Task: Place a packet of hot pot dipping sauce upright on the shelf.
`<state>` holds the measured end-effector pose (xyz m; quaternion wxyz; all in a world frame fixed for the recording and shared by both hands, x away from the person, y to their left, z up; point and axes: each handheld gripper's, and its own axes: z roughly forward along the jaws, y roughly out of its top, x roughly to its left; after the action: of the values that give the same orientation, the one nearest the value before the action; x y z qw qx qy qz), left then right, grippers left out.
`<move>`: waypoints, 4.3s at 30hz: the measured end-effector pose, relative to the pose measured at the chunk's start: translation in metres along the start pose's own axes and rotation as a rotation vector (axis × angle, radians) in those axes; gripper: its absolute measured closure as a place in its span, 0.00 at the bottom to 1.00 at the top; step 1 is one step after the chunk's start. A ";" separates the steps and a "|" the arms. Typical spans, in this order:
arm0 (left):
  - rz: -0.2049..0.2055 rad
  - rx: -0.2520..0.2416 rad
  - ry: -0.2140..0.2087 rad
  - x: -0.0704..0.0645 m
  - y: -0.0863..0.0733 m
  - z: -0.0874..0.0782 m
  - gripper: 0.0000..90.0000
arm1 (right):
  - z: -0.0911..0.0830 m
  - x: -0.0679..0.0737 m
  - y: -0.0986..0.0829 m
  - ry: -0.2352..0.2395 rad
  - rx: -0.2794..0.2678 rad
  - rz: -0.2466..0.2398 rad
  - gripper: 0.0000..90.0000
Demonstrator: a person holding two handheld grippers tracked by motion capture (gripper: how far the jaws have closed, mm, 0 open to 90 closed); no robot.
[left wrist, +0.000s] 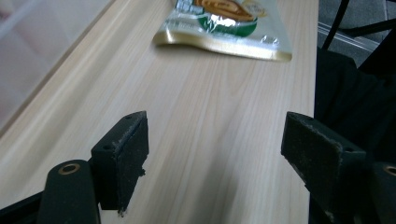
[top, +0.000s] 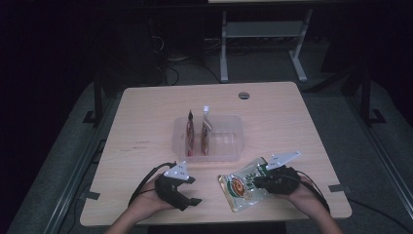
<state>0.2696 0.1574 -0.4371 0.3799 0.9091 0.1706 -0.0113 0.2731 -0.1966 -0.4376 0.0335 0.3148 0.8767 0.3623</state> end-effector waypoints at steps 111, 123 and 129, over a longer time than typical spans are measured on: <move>0.069 -0.219 -0.058 0.002 0.009 -0.038 1.00 | 0.026 -0.009 0.058 0.371 -0.140 -0.046 0.37; 0.061 -0.228 -0.042 0.011 0.003 -0.035 1.00 | 0.021 -0.006 0.056 0.421 -0.154 -0.073 0.77; 0.058 -0.245 -0.033 0.016 0.003 -0.035 1.00 | 0.019 -0.003 0.059 0.442 -0.167 -0.091 0.93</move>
<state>0.2818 0.1850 -0.4128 0.4911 0.8601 0.1382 0.0055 0.3122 -0.1550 -0.4134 -0.1171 0.1841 0.8431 0.4916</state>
